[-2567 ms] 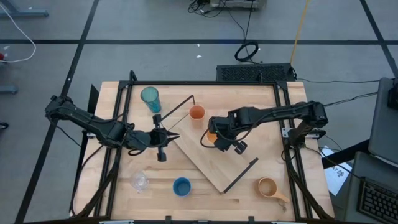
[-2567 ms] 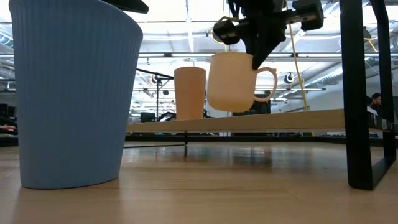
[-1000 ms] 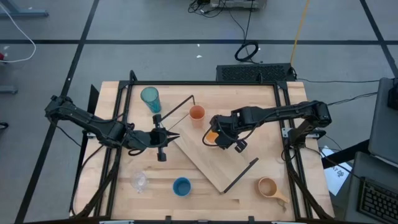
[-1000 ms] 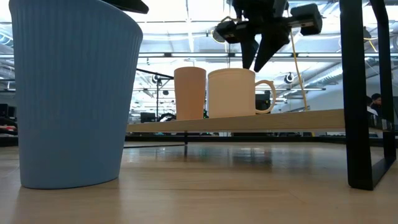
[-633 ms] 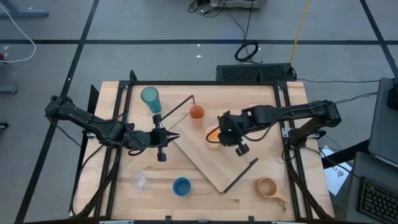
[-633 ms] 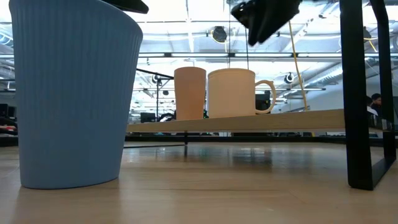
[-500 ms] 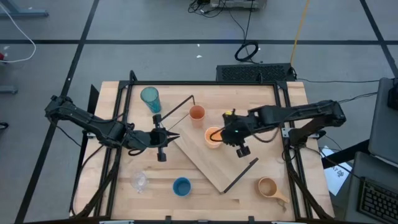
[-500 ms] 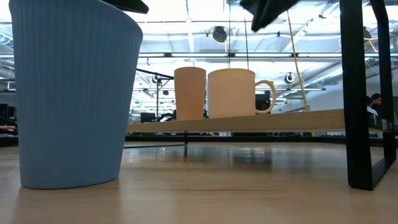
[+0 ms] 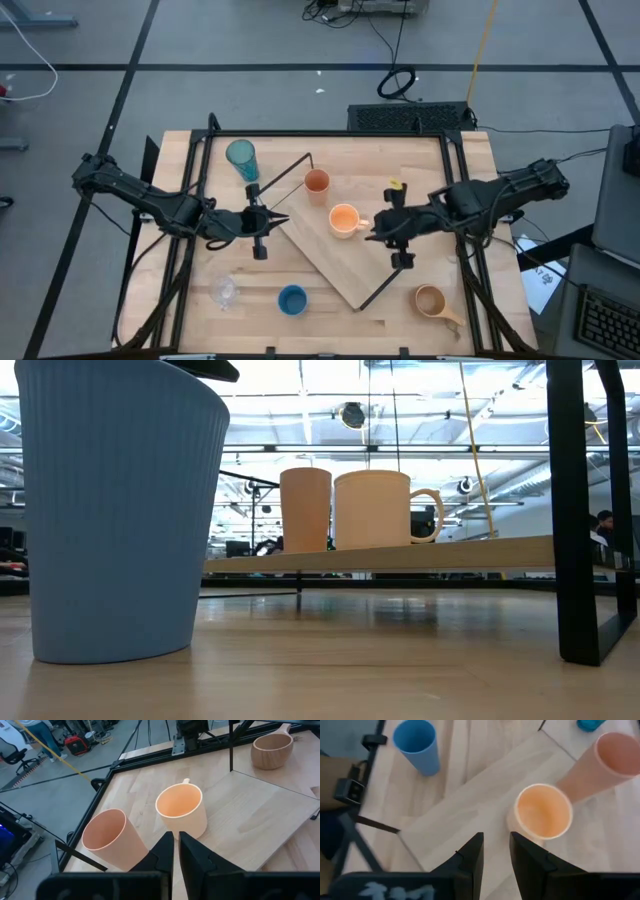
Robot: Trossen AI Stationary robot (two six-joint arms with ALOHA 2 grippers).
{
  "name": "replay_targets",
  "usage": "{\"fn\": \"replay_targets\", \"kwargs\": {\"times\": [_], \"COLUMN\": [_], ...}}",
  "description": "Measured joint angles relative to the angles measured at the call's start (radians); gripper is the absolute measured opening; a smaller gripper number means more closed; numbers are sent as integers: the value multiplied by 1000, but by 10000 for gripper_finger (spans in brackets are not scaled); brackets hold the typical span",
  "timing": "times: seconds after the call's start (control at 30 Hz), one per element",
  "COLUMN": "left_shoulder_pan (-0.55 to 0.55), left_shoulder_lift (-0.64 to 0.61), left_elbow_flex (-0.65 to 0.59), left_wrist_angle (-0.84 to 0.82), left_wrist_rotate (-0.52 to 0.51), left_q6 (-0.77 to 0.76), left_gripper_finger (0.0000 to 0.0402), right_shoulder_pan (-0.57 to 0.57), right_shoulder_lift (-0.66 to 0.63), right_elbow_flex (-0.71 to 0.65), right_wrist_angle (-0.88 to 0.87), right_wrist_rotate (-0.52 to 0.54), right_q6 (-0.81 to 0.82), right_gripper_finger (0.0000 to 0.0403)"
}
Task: Stack small to large cups/mugs on shelf
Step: Put the brown mug on the shelf
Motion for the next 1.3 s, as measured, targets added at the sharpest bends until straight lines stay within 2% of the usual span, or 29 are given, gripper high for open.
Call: {"fn": "replay_targets", "kwargs": {"times": [0.27, 0.37, 0.73, 0.93, 1.3], "left_shoulder_pan": [0, 0, 0, 0, 0], "left_shoulder_lift": [0, 0, 0, 0, 0], "left_elbow_flex": [0, 0, 0, 0, 0], "left_wrist_angle": [0, -2, -12, -9, -9], "left_wrist_rotate": [0, 0, 0, 0, 0], "left_q6": [0, 0, 0, 0, 0], "left_gripper_finger": [31, 31, 31, 31, 31], "right_shoulder_pan": [84, 126, 254, 301, 390], "right_shoulder_lift": [2, 4, 7, 35, 40], "right_elbow_flex": [0, 0, 0, 0, 0], "right_wrist_angle": [-79, -90, -111, -124, -177], "right_wrist_rotate": [20, 52, 54, 72, 64], "right_q6": [248, 316, 568, 631, 851], "right_gripper_finger": [86, 86, 86, 86, 86]}}
